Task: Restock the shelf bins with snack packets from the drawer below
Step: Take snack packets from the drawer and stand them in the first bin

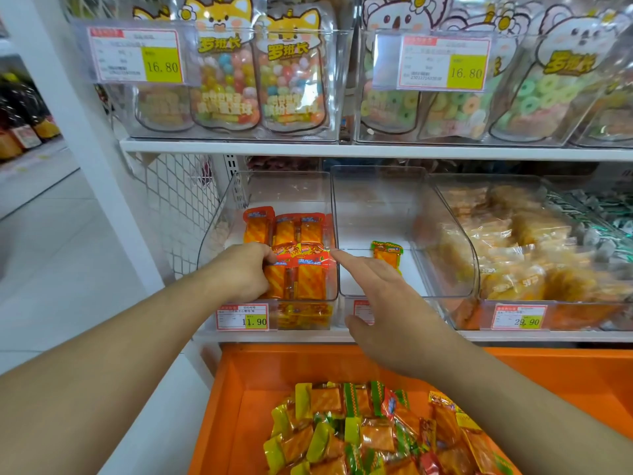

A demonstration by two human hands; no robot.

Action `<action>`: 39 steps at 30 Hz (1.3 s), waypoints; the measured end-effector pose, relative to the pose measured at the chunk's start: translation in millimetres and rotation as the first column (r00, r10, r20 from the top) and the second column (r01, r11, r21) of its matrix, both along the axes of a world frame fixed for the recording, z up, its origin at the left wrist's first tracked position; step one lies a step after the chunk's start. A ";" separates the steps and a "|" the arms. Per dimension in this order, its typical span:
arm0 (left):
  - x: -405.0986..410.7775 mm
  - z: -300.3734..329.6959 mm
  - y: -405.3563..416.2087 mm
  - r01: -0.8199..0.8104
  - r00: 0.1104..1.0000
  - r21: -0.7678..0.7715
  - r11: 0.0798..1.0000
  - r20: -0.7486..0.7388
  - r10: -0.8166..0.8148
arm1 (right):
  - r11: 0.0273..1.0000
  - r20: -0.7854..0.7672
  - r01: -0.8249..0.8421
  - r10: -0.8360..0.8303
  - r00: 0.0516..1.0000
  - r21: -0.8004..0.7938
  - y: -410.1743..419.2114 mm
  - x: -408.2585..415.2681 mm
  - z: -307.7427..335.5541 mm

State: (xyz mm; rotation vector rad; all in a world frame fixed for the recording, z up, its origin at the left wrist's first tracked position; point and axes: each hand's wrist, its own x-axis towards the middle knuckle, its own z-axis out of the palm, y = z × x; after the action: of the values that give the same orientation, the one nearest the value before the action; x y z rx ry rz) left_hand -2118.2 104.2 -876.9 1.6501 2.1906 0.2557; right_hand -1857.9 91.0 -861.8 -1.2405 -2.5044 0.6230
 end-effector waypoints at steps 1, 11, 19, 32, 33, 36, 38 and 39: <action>1.2 0.6 -0.1 -0.001 1.000 0.003 1.000 -0.020 0.001 | 1.000 0.003 -0.002 0.002 1.000 0.002 0.0 0.2 0.0; 32.1 12.8 -68.2 -0.030 0.979 0.361 0.932 0.199 -0.045 | 0.998 -0.036 -0.039 0.041 0.998 0.043 -14.8 12.7 2.4; 93.1 -16.6 -161.7 -0.023 0.934 0.405 0.914 0.334 -0.125 | 1.000 -0.029 0.005 -0.004 1.000 0.013 -74.5 50.9 -3.6; 147.9 -175.1 -196.5 0.230 0.931 -0.224 0.947 0.333 -0.147 | 0.893 0.473 0.228 -0.019 0.881 -0.388 -102.5 120.8 -164.8; 151.3 -185.3 -191.8 0.246 0.933 -0.263 0.933 0.324 -0.154 | 0.880 0.481 0.240 -0.015 0.877 -0.410 -98.0 124.2 -177.2; 161.8 -213.4 -178.5 0.309 0.935 -0.344 0.887 0.282 -0.216 | 0.852 0.464 0.261 -0.024 0.886 -0.453 -82.4 135.8 -216.1; 167.5 -230.9 -172.8 0.358 0.920 -0.375 0.855 0.301 -0.253 | 0.843 0.462 0.263 -0.018 0.886 -0.470 -75.1 139.9 -236.4; 170.4 -238.7 -171.4 0.384 0.911 -0.393 0.836 0.307 -0.274 | 0.842 0.468 0.267 -0.020 0.884 -0.469 -72.2 141.5 -246.0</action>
State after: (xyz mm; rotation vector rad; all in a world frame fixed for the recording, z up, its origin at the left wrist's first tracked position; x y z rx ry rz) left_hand -1947.8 -67.2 -1115.6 1.5967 1.5937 -0.1361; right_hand -1716.4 18.8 -1107.9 -1.9529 -2.6392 1.1524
